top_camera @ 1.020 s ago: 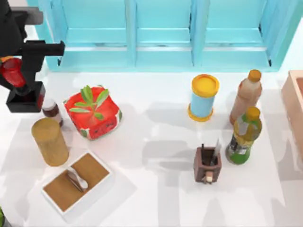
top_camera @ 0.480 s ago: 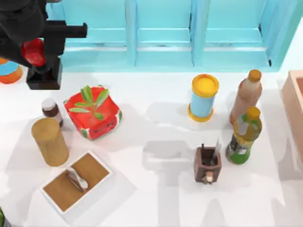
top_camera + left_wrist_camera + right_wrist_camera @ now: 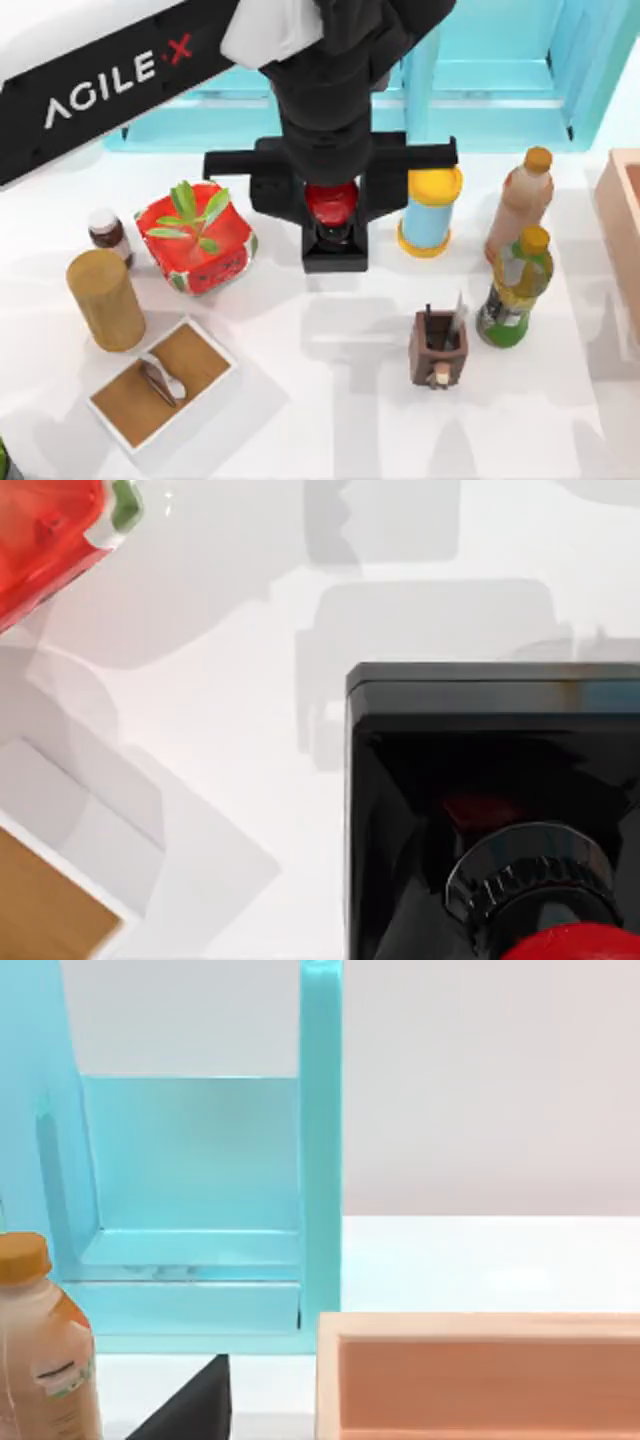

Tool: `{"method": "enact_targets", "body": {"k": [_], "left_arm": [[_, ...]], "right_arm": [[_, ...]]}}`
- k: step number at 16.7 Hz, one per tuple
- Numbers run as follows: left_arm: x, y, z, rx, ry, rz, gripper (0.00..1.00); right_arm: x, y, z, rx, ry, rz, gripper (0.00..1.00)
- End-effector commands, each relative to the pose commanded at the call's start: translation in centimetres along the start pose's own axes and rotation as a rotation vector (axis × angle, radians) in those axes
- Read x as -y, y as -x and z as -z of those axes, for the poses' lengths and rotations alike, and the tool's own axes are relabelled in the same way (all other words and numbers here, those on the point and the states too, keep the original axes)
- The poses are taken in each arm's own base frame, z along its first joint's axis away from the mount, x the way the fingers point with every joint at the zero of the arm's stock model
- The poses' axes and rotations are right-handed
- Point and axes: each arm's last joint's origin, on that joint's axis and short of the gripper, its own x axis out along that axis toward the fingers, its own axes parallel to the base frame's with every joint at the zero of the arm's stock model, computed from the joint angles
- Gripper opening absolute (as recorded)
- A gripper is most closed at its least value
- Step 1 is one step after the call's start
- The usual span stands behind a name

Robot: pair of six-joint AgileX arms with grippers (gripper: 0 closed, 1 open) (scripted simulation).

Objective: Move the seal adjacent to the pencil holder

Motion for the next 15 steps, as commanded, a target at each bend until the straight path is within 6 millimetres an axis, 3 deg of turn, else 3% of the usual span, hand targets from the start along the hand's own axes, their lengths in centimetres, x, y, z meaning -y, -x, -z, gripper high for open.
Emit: {"method": "enact_targets", "body": {"k": [2, 4, 15], "left_arm": [[2.2, -1.9, 1.8, -0.072, -0.005, -0.021, 0.00], [2.9, -3.3, 2.7, -0.129, 0.005, -0.048, 0.00], [2.8, -5.0, 2.9, -0.145, 0.014, -0.057, 0.00]], "right_arm": [[0.0, 0.0, 0.0, 0.000, 0.000, 0.000, 1.00], [0.0, 0.0, 0.0, 0.000, 0.000, 0.000, 1.00], [0.0, 0.0, 0.0, 0.000, 0.000, 0.000, 1.00]]}}
